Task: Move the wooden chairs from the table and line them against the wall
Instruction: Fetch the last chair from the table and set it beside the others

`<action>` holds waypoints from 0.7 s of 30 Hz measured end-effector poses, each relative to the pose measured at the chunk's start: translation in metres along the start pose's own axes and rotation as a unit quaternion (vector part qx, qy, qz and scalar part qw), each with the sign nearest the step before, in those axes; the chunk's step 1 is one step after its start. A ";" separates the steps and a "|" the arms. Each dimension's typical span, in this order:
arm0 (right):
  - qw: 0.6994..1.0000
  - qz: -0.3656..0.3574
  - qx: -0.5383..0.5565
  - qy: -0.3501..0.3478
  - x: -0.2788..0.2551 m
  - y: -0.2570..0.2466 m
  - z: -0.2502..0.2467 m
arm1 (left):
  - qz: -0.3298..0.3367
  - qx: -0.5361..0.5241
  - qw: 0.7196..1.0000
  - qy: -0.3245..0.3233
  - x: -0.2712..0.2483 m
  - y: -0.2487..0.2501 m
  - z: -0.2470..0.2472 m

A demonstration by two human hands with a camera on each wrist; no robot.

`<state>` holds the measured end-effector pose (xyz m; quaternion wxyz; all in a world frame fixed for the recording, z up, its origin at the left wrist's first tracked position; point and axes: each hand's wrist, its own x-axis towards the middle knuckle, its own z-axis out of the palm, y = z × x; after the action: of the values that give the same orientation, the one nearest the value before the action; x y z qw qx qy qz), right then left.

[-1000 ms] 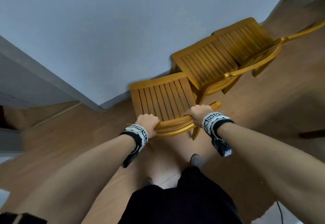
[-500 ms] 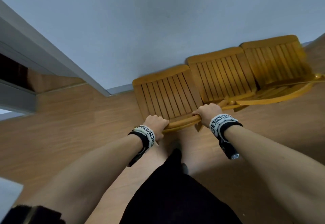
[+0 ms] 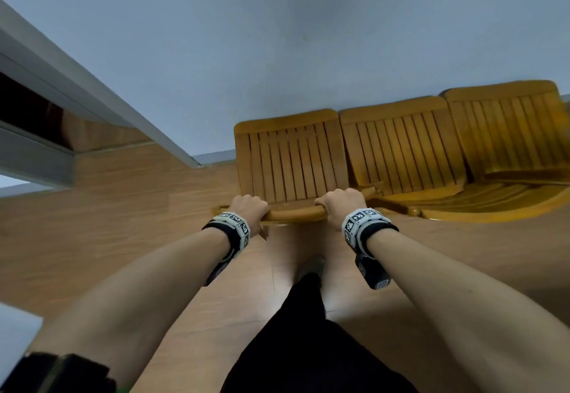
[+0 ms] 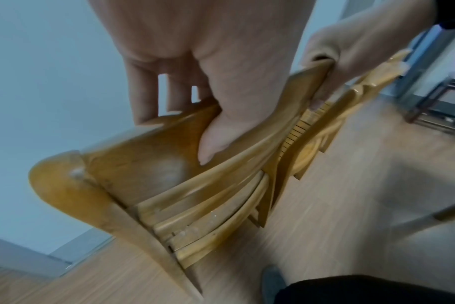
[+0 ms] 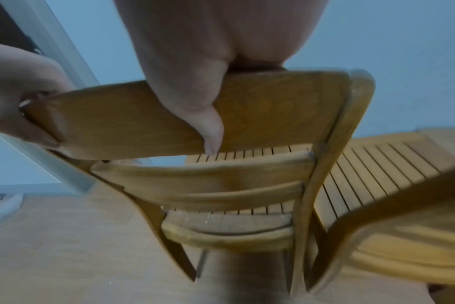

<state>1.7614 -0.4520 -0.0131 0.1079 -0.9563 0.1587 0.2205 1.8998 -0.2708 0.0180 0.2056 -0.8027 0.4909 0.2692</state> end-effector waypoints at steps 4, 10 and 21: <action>0.999 -0.014 -0.019 -0.038 -0.005 0.014 0.019 | 0.032 -0.004 0.999 -0.020 0.011 0.015 0.022; 0.997 -0.032 -0.005 -0.064 -0.024 0.019 0.055 | 0.034 -0.012 0.998 -0.060 0.012 0.039 0.058; 0.998 -0.044 0.009 -0.043 -0.034 0.015 0.062 | -0.039 -0.096 0.995 -0.010 -0.013 0.055 0.073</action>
<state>1.7035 -0.4404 -0.0540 0.1331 -0.9510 0.1135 0.2548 1.8285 -0.2428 -0.0342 0.1427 -0.8347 0.4285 0.3152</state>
